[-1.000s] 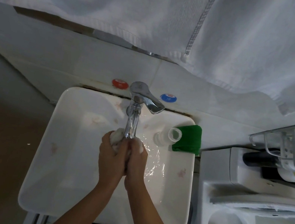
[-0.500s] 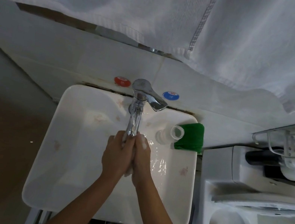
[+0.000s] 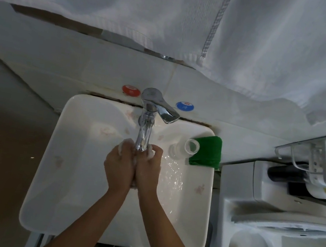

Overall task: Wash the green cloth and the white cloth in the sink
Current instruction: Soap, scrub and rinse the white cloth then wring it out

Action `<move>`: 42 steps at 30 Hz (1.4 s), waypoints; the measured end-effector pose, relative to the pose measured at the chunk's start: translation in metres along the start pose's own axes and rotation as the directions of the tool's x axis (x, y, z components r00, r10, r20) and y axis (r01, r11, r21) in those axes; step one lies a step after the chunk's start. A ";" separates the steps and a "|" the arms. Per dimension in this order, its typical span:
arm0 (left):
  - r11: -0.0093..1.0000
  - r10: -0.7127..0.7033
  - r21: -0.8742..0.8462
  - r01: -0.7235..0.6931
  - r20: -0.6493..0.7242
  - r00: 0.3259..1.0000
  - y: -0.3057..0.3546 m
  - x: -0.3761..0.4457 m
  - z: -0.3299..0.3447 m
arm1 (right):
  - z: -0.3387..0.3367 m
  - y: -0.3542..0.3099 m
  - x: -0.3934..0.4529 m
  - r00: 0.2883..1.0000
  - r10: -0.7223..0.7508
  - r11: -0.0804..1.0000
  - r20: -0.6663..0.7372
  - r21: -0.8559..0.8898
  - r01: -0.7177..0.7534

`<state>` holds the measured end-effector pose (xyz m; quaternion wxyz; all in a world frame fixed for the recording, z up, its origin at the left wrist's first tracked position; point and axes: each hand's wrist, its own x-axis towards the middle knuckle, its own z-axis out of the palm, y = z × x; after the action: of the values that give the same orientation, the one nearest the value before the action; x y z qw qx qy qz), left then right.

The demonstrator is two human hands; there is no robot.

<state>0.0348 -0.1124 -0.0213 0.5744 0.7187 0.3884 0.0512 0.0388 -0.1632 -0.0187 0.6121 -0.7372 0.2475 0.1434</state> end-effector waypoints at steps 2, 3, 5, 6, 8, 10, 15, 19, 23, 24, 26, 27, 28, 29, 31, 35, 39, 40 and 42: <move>1.000 -0.009 -0.012 0.009 -0.025 1.000 0.003 0.004 0.000 | 0.000 0.002 -0.003 0.999 -0.015 1.000 0.048 0.015 0.015; 1.000 -0.011 -0.009 0.011 -0.033 0.999 0.005 0.006 -0.001 | 0.000 0.005 -0.004 0.998 -0.029 1.000 0.062 0.007 0.029; 1.000 0.000 -0.015 -0.001 -0.037 0.999 0.009 0.007 -0.004 | 0.001 0.012 -0.009 0.995 -0.074 0.997 0.070 -0.010 0.075; 1.000 0.005 -0.021 -0.006 -0.034 0.999 0.008 0.008 -0.004 | 0.001 0.014 -0.013 0.991 -0.112 0.994 0.067 -0.008 0.113; 1.000 0.001 -0.024 -0.001 -0.007 1.000 0.003 0.008 -0.005 | 0.000 0.020 -0.017 0.987 -0.153 0.988 0.056 -0.013 0.154; 0.998 0.003 -0.064 0.001 0.063 0.998 -0.003 0.010 -0.006 | -0.001 0.025 -0.017 0.986 -0.162 0.986 0.046 -0.020 0.163; 0.991 -0.054 -0.094 0.095 0.369 0.928 0.001 0.005 -0.014 | -0.014 0.027 -0.006 0.983 -0.179 0.982 0.028 -0.060 0.180; 0.986 -0.049 -0.109 0.124 0.524 0.850 0.008 0.006 -0.022 | -0.021 0.031 0.001 0.976 -0.208 0.976 0.067 -0.046 0.212; 0.965 -0.099 -0.139 0.222 0.593 0.799 0.015 0.004 -0.024 | -0.024 0.028 0.009 0.976 -0.188 0.981 0.110 -0.017 0.191; 0.964 -0.109 -0.140 0.227 0.569 0.815 0.013 0.004 -0.023 | -0.023 0.026 0.011 0.976 -0.190 0.981 0.108 -0.016 0.193; 0.978 -0.111 -0.102 0.181 0.480 0.870 0.009 0.006 -0.017 | -0.020 0.025 0.011 0.976 -0.190 0.982 0.108 0.028 0.188; 0.986 -0.109 -0.067 0.152 0.428 0.897 0.008 0.005 -0.015 | -0.017 0.024 0.008 0.979 -0.179 0.982 0.100 0.071 0.173; 0.990 -0.104 -0.051 0.133 0.381 0.919 0.007 0.007 -0.012 | -0.014 0.022 0.005 0.983 -0.158 0.982 0.090 0.117 0.147; 0.993 -0.096 -0.038 0.116 0.347 0.933 0.006 0.007 -0.009 | -0.010 0.020 0.002 0.990 -0.120 0.981 0.079 0.163 0.106; 0.999 -0.049 0.012 0.047 0.283 0.958 0.010 0.006 -0.006 | -0.002 0.016 0.001 0.997 -0.047 0.972 0.064 0.232 0.031; 0.999 0.004 0.046 -0.013 0.180 0.984 0.015 0.004 -0.004 | 0.005 0.012 0.006 0.998 0.043 0.957 0.042 0.286 -0.053; 0.990 -0.099 -0.084 0.114 0.165 0.981 0.000 0.009 -0.002 | 0.000 0.018 0.013 0.999 -0.035 0.986 -0.003 0.164 0.035; 0.986 -0.109 -0.105 0.132 0.205 0.973 -0.004 0.010 -0.003 | -0.001 0.019 0.014 0.997 -0.073 0.991 -0.002 0.112 0.073; 0.981 -0.081 -0.141 0.134 0.330 0.941 -0.006 0.012 -0.004 | -0.003 0.020 0.013 0.993 -0.116 0.991 0.000 0.066 0.115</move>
<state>0.0381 -0.1016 -0.0295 0.6882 0.6463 0.3227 -0.0674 0.0391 -0.1708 -0.0414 0.6439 -0.7293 0.2080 0.1008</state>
